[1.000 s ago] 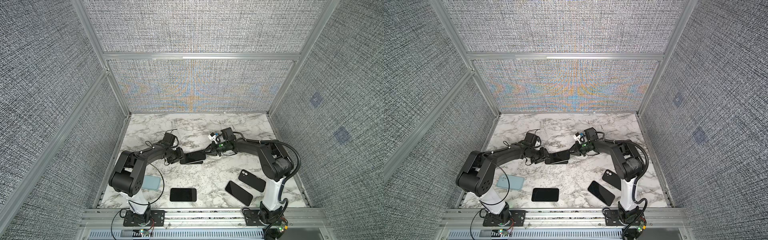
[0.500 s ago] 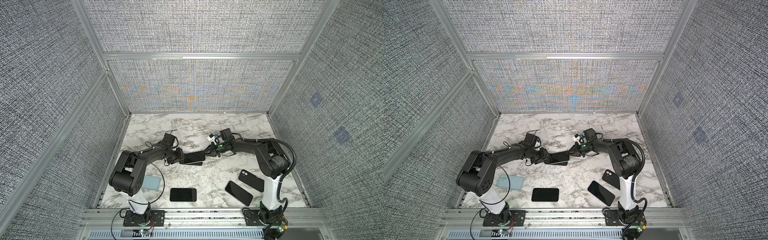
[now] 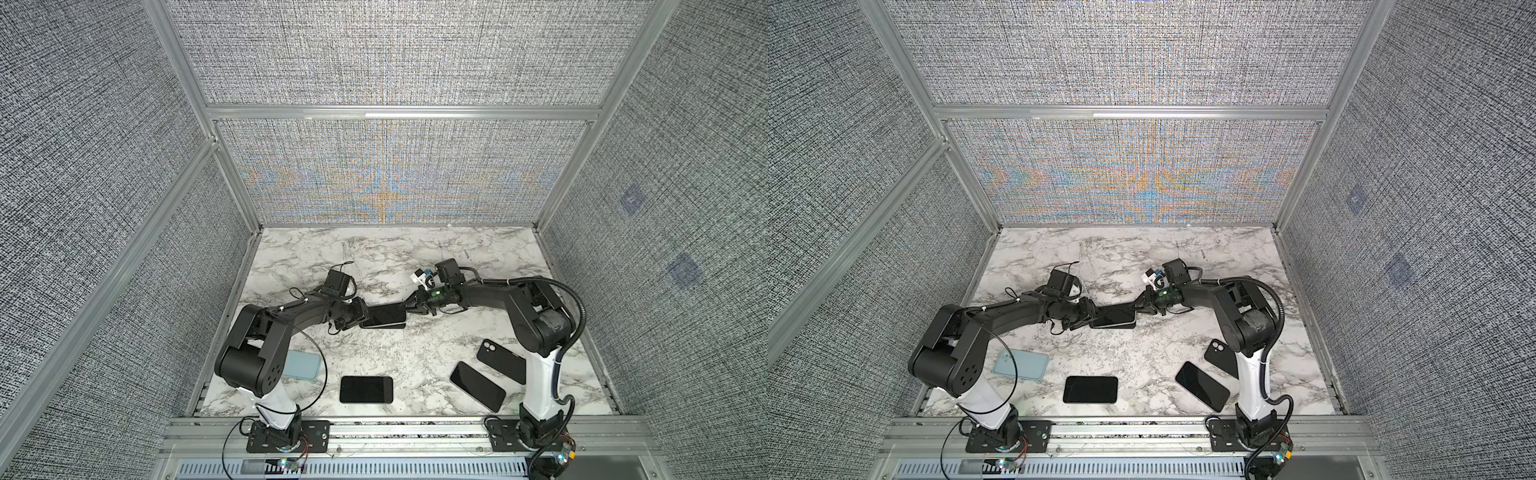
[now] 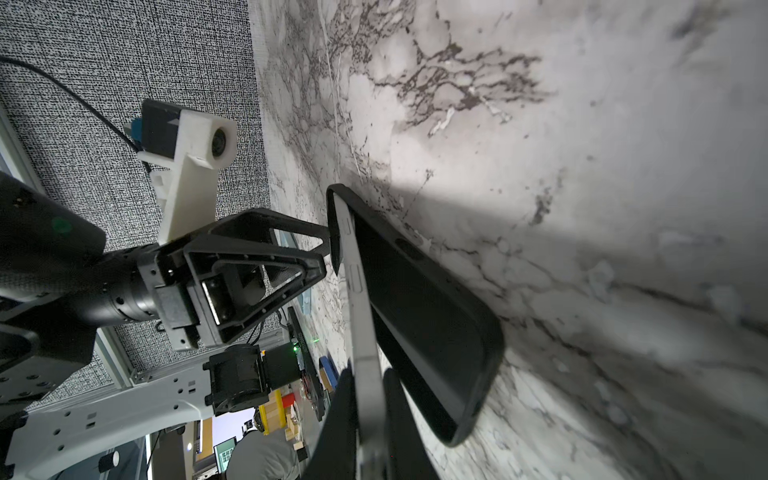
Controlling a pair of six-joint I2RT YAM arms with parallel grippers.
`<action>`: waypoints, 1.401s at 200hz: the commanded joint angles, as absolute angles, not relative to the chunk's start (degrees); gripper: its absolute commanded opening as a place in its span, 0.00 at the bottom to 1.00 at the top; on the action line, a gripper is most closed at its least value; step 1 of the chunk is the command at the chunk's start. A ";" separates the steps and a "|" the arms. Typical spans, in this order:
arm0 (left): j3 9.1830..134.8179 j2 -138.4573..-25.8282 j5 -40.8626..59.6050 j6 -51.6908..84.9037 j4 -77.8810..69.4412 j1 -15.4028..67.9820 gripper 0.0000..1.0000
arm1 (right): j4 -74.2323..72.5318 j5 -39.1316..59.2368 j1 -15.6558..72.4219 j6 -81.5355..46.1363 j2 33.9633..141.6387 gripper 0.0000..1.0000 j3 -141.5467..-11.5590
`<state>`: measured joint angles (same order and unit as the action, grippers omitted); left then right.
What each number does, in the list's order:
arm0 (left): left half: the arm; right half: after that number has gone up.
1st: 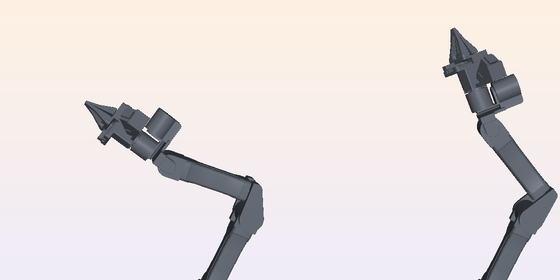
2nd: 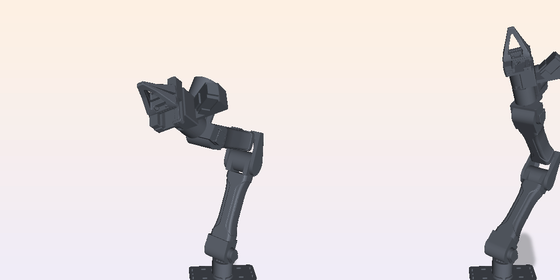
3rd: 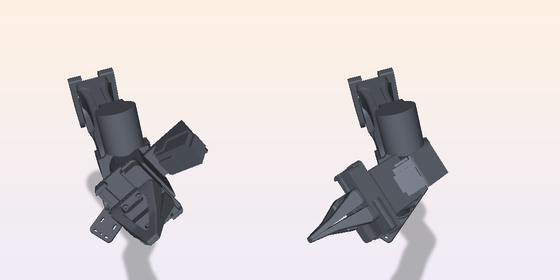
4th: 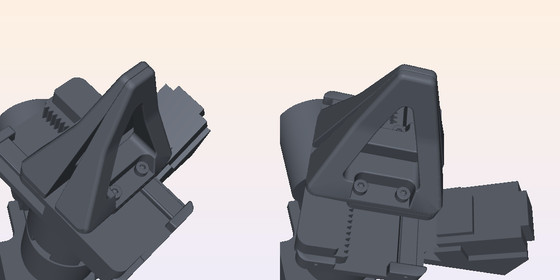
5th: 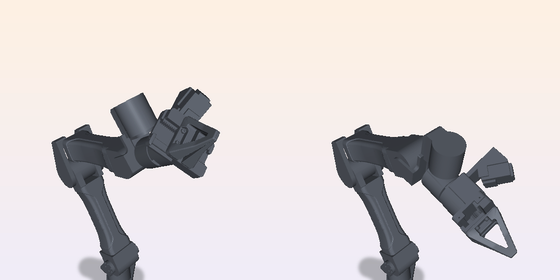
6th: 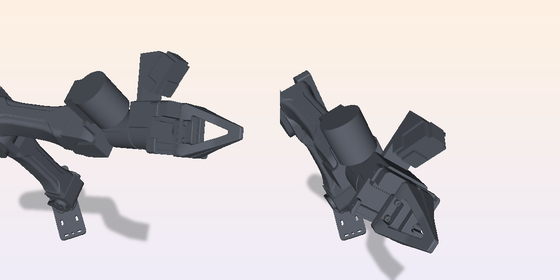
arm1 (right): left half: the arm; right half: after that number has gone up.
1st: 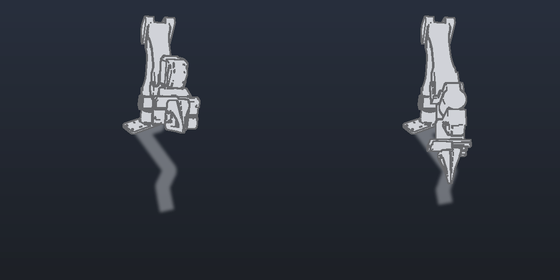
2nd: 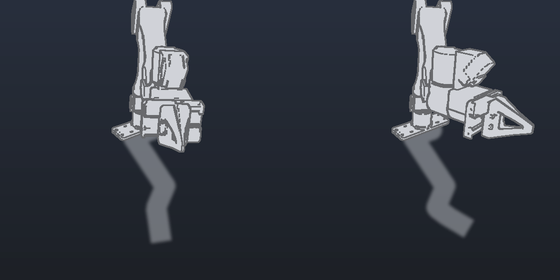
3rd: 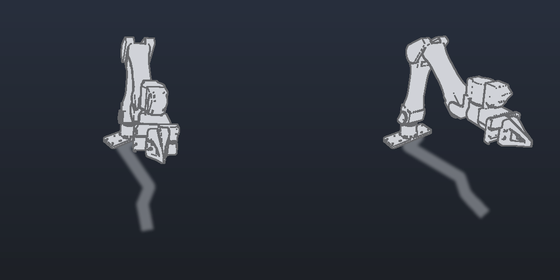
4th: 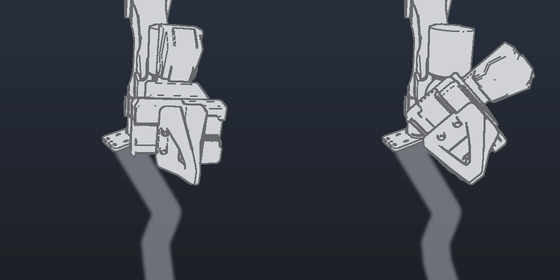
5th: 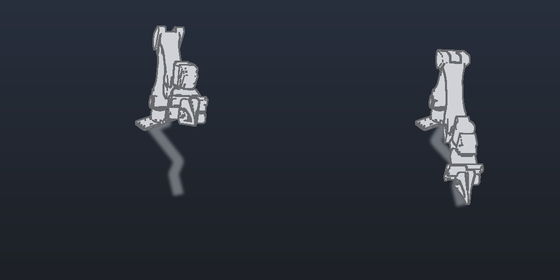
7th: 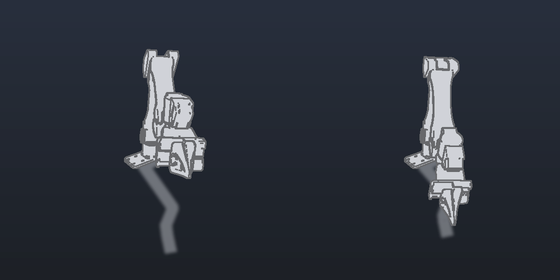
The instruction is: Put the phone into the phone case
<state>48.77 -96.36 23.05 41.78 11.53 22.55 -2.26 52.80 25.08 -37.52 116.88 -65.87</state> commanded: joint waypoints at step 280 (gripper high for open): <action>45.37 -92.29 21.21 41.99 12.93 22.96 0.55 | 13.59 39.28 27.90 -29.86 117.18 0.48 -71.62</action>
